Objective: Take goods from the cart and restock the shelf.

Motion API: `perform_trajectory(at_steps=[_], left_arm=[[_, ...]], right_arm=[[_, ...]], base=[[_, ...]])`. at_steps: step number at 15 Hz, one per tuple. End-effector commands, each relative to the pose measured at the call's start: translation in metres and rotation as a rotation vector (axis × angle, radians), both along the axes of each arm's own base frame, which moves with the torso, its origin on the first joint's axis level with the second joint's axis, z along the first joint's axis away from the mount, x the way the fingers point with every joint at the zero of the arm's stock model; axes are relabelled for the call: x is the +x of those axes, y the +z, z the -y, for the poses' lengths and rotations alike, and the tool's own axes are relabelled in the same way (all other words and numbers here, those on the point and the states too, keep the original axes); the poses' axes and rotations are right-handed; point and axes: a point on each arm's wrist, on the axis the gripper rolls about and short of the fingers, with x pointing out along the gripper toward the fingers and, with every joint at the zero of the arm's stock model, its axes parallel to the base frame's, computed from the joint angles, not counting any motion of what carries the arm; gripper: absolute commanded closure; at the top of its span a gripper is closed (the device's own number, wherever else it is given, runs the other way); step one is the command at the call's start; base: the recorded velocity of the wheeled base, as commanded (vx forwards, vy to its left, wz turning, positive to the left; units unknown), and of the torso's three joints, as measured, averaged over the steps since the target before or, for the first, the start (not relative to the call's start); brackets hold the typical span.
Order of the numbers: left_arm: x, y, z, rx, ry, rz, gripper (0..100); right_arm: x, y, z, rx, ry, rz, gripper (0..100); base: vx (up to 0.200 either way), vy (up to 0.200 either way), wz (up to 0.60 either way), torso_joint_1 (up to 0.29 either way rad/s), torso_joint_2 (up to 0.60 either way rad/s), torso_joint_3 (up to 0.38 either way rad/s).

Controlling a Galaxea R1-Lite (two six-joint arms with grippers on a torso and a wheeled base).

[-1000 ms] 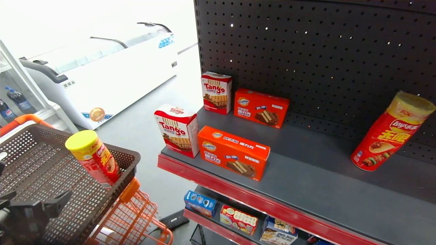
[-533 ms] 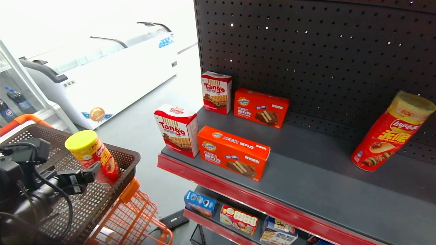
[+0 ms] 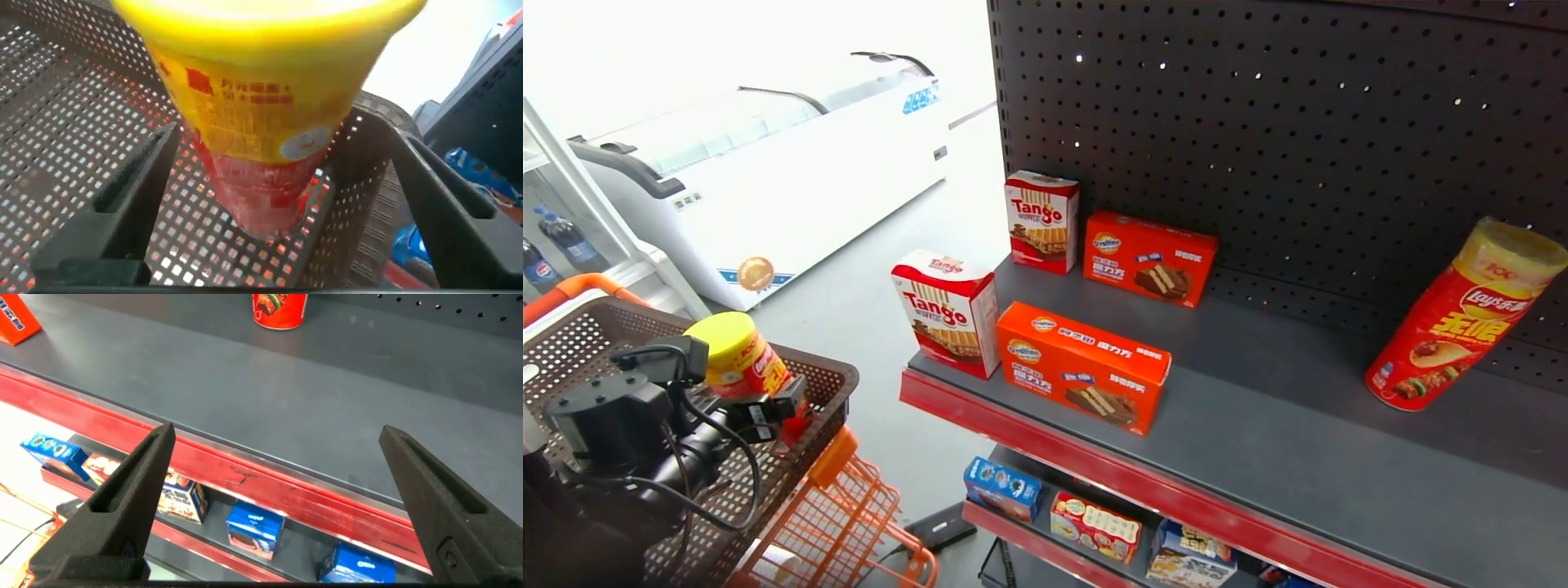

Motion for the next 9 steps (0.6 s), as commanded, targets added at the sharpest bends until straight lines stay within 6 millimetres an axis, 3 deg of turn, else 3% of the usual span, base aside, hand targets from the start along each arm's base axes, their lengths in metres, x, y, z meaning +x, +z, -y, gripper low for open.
perform_trajectory(at_steps=[1,4,5,9], left_arm=[[0.016,-0.011,-0.007,0.001,0.015,-0.005,0],[0.027,-0.007,-0.016,0.013,0.036,0.038,0],[0.029,-0.009,-0.017,0.012,0.039,0.041,100],[0.033,-0.01,-0.018,0.012,0.039,0.044,100]], right_arm=[[0.0,0.0,0.0,0.0,-0.001,0.0,0],[0.0,0.0,0.0,0.0,-0.001,0.0,0],[0.0,0.0,0.0,0.0,-0.001,0.0,0],[0.0,0.0,0.0,0.0,-0.001,0.0,0]], base=[[0.0,0.0,0.0,0.0,0.0,0.0],[0.0,0.0,0.0,0.0,0.0,0.0],[0.0,0.0,0.0,0.0,0.0,0.0],[0.0,0.0,0.0,0.0,0.0,0.0]])
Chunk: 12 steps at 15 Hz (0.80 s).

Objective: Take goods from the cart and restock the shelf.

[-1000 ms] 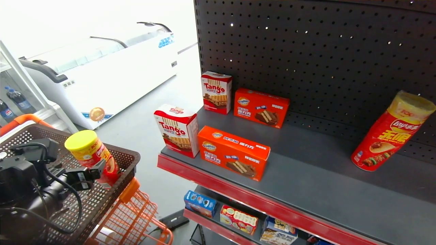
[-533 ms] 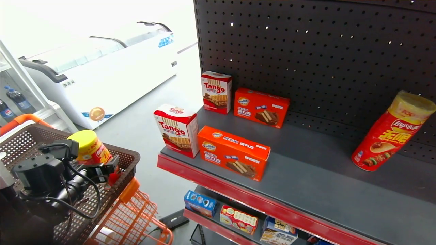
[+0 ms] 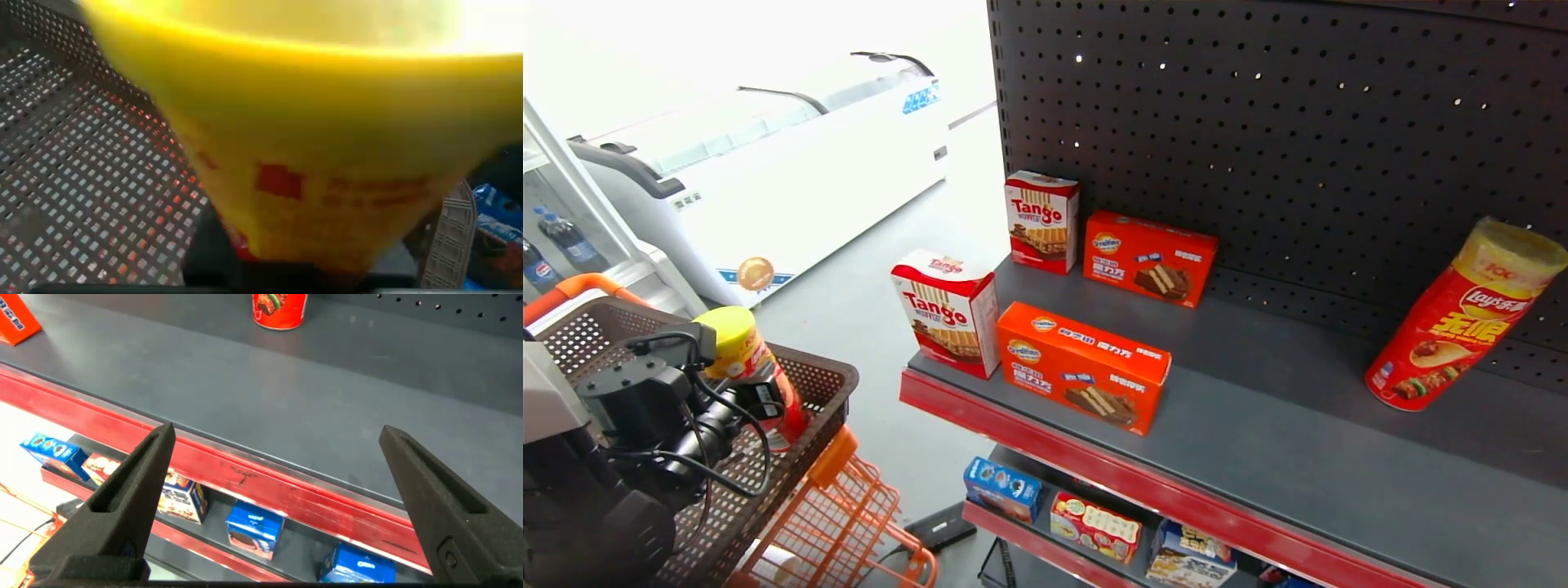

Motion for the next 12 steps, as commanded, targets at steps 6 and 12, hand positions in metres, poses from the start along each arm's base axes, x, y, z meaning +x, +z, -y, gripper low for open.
perform_trajectory(at_steps=[6,12], left_arm=[[-0.007,0.036,0.005,0.034,-0.013,0.101,100],[-0.048,0.132,0.028,0.111,-0.165,0.208,100]], right_arm=[[0.0,0.0,0.0,0.0,0.0,0.0,0],[0.0,0.0,0.0,0.0,0.0,0.0,0]], base=[[0.0,0.0,0.0,0.0,0.0,0.0],[0.0,0.0,0.0,0.0,0.0,0.0]])
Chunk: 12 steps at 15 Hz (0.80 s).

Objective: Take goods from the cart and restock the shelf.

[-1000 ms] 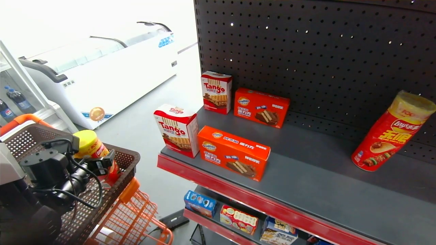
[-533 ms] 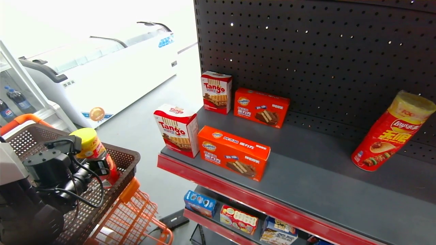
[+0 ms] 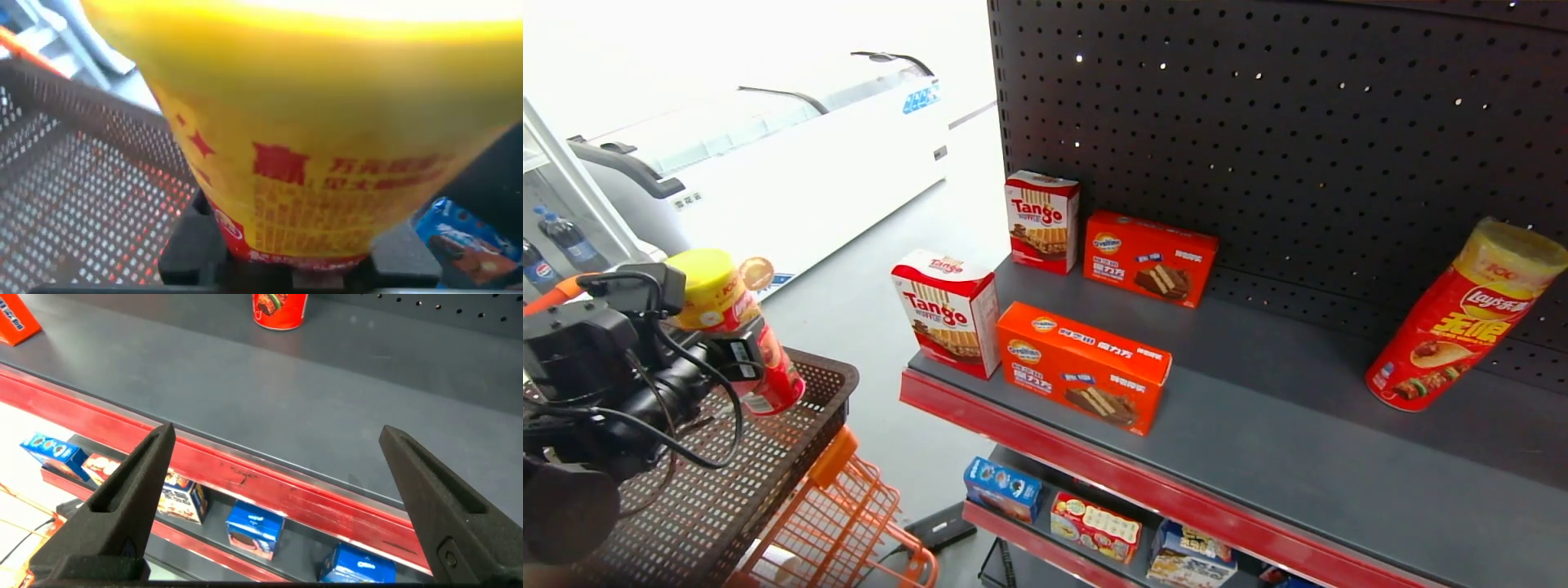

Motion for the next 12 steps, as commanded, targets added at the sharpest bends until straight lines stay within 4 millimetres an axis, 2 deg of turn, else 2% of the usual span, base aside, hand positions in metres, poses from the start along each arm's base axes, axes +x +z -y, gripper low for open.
perform_trajectory(at_steps=[1,4,5,6,8,10,12], left_arm=[[-0.038,0.064,0.023,0.065,-0.132,0.168,100],[-0.061,0.077,0.054,0.062,-0.274,0.178,100],[-0.07,0.077,0.062,0.058,-0.327,0.179,100],[-0.089,0.071,0.079,0.05,-0.461,0.167,100],[-0.108,0.067,0.09,0.043,-0.598,0.17,100],[-0.115,0.064,0.098,0.04,-0.667,0.165,100],[-0.126,0.058,0.116,0.025,-0.787,0.149,100]], right_arm=[[0.0,0.0,0.0,0.0,-0.001,0.0,0],[0.0,0.0,0.0,0.0,-0.001,0.0,0],[0.0,0.0,0.0,0.0,-0.001,0.0,0],[0.0,0.0,0.0,0.0,-0.001,0.0,0],[0.0,0.0,0.0,0.0,-0.001,0.0,0],[0.0,0.0,0.0,0.0,-0.001,0.0,0],[0.0,0.0,0.0,0.0,-0.001,0.0,0]], base=[[0.0,0.0,0.0,0.0,0.0,0.0],[0.0,0.0,0.0,0.0,0.0,0.0],[0.0,0.0,0.0,0.0,0.0,0.0],[0.0,0.0,0.0,0.0,0.0,0.0],[0.0,0.0,0.0,0.0,0.0,0.0],[0.0,0.0,0.0,0.0,0.0,0.0],[0.0,0.0,0.0,0.0,0.0,0.0]])
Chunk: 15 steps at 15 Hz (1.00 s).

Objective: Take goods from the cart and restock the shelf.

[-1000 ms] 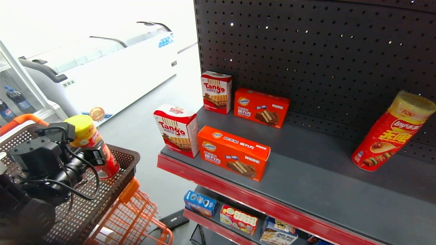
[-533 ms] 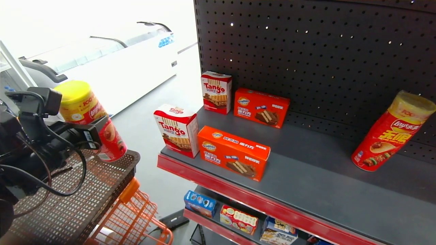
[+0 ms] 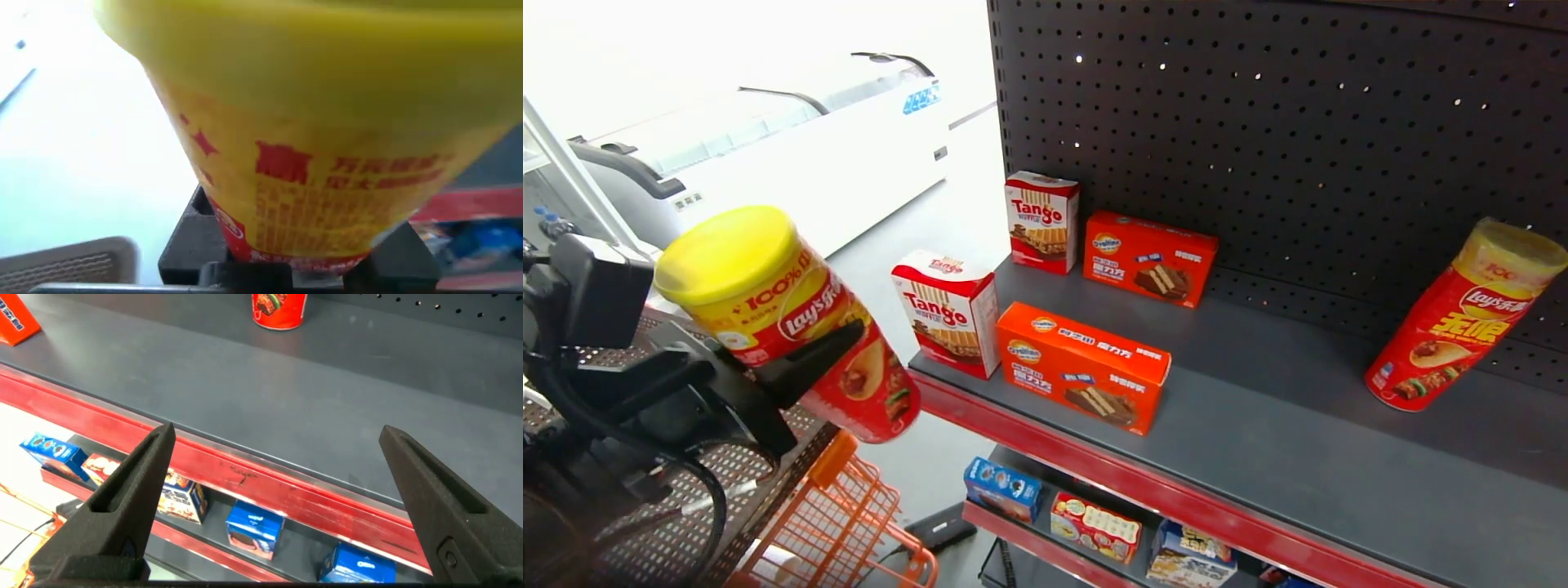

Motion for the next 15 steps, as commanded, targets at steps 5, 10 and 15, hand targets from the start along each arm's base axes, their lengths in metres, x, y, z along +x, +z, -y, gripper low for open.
perform_trajectory(at_steps=[5,10,15], left_arm=[[-0.025,-0.007,0.032,-0.024,-0.245,-0.042,100],[-0.024,0.002,0.072,-0.028,-0.418,-0.033,100],[-0.028,0.003,0.087,-0.027,-0.545,-0.058,100]], right_arm=[[0.0,0.0,0.0,0.0,0.0,0.0,0],[0.0,0.0,0.0,0.0,0.0,0.0,0],[0.0,0.0,0.0,-0.003,0.005,0.0,0]], base=[[0.0,0.0,0.0,0.0,0.0,0.0],[0.0,0.0,0.0,0.0,0.0,0.0],[0.0,0.0,0.0,0.0,0.0,0.0]])
